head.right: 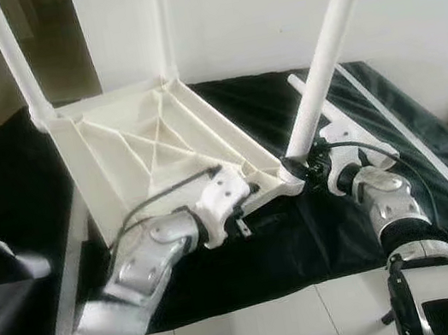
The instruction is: Building children table
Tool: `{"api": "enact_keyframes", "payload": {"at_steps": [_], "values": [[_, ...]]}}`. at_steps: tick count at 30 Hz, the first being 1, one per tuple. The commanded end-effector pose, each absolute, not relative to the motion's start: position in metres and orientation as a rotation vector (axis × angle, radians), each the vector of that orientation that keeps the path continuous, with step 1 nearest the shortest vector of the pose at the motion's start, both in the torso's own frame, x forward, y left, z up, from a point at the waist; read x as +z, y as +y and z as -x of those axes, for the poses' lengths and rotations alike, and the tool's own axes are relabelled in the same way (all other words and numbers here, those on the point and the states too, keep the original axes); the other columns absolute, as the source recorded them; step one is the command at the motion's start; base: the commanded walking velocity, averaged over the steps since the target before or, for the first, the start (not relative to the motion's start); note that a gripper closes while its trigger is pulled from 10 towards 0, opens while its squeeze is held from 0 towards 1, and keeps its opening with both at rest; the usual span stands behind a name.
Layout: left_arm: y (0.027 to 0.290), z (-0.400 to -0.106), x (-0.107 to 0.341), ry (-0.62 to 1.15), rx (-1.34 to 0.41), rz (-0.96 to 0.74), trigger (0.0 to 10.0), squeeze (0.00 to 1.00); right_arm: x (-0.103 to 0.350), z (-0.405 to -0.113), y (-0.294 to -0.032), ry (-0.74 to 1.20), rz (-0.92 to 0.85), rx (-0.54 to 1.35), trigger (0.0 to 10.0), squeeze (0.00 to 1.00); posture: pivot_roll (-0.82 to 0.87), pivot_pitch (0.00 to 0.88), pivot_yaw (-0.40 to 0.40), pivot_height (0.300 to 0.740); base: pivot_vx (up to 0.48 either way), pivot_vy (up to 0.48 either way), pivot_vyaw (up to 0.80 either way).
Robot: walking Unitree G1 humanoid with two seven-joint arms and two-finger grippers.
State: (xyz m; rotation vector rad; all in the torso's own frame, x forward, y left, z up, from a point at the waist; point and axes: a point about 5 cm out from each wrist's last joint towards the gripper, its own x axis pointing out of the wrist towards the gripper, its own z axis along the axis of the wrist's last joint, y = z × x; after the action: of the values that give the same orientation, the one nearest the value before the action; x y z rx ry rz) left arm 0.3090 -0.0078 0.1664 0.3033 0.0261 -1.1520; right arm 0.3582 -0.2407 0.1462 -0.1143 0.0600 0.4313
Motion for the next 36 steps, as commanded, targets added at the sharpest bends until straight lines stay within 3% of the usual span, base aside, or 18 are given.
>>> {"api": "enact_keyframes", "payload": {"at_steps": [1,14,22,29,33,34,36], "values": [[-0.004,-0.321,0.167,0.008,-0.937,-0.304,10.0,0.00,0.141,-0.355,-0.245,0.059,0.091,0.413,10.0,0.00,0.06,0.000,-0.066,0.740,0.000,0.000,0.00],[-0.006,-0.343,0.130,0.263,-0.720,-0.470,10.0,0.00,0.134,-0.340,-0.249,0.014,0.040,0.386,10.0,0.00,0.02,0.000,-0.005,0.740,0.000,0.000,0.00],[0.002,-0.343,0.120,0.316,-0.812,-0.479,10.0,0.00,0.137,-0.336,-0.253,-0.006,0.038,0.374,10.0,0.00,0.01,0.000,0.018,0.740,0.000,0.000,0.00],[0.020,-0.352,0.118,0.316,-0.767,-0.558,10.0,0.00,0.140,-0.333,-0.254,-0.020,0.034,0.376,10.0,0.00,0.01,0.000,0.032,0.740,0.000,0.000,0.00],[0.022,-0.357,0.133,0.290,-0.779,-0.374,10.0,0.00,0.139,-0.330,-0.253,-0.021,0.026,0.383,10.0,0.00,0.01,0.000,0.039,0.740,0.000,0.000,0.00],[0.021,-0.357,0.143,0.295,-0.838,-0.154,10.0,0.00,0.133,-0.327,-0.253,-0.003,0.028,0.379,10.0,0.00,0.01,0.000,0.041,0.740,0.000,0.000,0.00],[0.021,-0.357,0.145,0.299,-0.853,-0.109,10.0,0.00,0.131,-0.326,-0.254,0.002,0.026,0.376,10.0,0.00,0.01,0.000,0.041,0.740,0.000,0.000,0.00]]}}
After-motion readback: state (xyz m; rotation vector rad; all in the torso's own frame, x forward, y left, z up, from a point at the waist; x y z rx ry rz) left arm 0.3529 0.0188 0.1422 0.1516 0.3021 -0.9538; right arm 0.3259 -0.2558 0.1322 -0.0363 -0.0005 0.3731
